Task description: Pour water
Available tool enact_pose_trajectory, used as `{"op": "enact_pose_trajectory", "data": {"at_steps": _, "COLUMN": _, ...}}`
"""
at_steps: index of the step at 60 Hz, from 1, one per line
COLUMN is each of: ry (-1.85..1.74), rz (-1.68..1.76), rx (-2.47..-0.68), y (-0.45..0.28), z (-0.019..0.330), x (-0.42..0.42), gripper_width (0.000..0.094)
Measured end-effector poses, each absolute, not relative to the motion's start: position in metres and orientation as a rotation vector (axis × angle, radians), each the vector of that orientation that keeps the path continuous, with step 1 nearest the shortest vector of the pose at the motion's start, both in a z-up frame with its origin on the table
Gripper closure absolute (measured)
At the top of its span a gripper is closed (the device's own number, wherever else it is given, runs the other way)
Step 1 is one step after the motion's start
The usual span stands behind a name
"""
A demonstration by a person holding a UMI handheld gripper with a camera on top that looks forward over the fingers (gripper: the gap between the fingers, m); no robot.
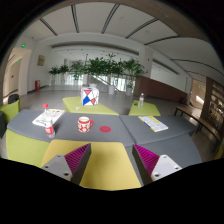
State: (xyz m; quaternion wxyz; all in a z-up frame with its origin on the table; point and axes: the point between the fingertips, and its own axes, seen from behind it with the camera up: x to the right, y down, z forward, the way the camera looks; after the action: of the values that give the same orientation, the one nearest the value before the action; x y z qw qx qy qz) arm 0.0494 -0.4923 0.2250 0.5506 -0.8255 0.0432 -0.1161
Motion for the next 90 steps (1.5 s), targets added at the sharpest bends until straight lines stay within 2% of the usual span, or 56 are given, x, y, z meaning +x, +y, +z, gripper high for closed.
{"op": "enact_pose_trajectory", "data": {"at_steps": 14, "ry": 0.079, "rz": -0.265, "rx": -1.97, "y": -0.487, "z": 0.203, "x": 0.021, "gripper_width": 0.0072}}
{"op": "enact_pose_trajectory", "data": {"at_steps": 27, "ry": -0.025, "rz": -0.129, "rx": -1.974, "y": -0.455, "z": 0.165, "x": -0.106, "gripper_width": 0.008}}
{"op": "enact_pose_trajectory", "data": {"at_steps": 43, "ry": -0.097, "rz": 0.006, "rx": -1.938, "y": -0.341, "z": 0.139, "x": -0.258, "gripper_width": 0.0085}}
{"op": "enact_pose_trajectory", "data": {"at_steps": 59, "ry": -0.044, "rz": -0.058, "rx": -1.928, "y": -0.205, "z": 0.107, "x": -0.295, "gripper_width": 0.0091}}
{"op": "enact_pose_trajectory", "data": {"at_steps": 68, "ry": -0.011, "rz": -0.092, "rx": -1.943, "y": -0.16, "z": 0.085, "x": -0.292, "gripper_width": 0.0174}}
{"op": "enact_pose_trajectory", "data": {"at_steps": 73, "ry": 0.0, "rz": -0.076, "rx": -1.945, "y": -0.149, "z": 0.078, "x": -0.293, "gripper_width": 0.0398}}
{"op": "enact_pose_trajectory", "data": {"at_steps": 79, "ry": -0.01, "rz": -0.072, "rx": -1.923, "y": -0.147, "z": 0.08, "x": -0.293, "gripper_width": 0.0462}}
{"op": "enact_pose_trajectory", "data": {"at_steps": 80, "ry": -0.012, "rz": -0.075, "rx": -1.918, "y": -0.146, "z": 0.08, "x": -0.294, "gripper_width": 0.0449}}
{"op": "enact_pose_trajectory", "data": {"at_steps": 81, "ry": -0.016, "rz": -0.076, "rx": -1.914, "y": -0.147, "z": 0.08, "x": -0.293, "gripper_width": 0.0497}}
{"op": "enact_pose_trajectory", "data": {"at_steps": 86, "ry": -0.042, "rz": -0.066, "rx": -1.9, "y": -0.148, "z": 0.082, "x": -0.295, "gripper_width": 0.0564}}
{"op": "enact_pose_trajectory", "data": {"at_steps": 90, "ry": -0.059, "rz": -0.043, "rx": -1.899, "y": -0.147, "z": 0.083, "x": -0.302, "gripper_width": 0.0565}}
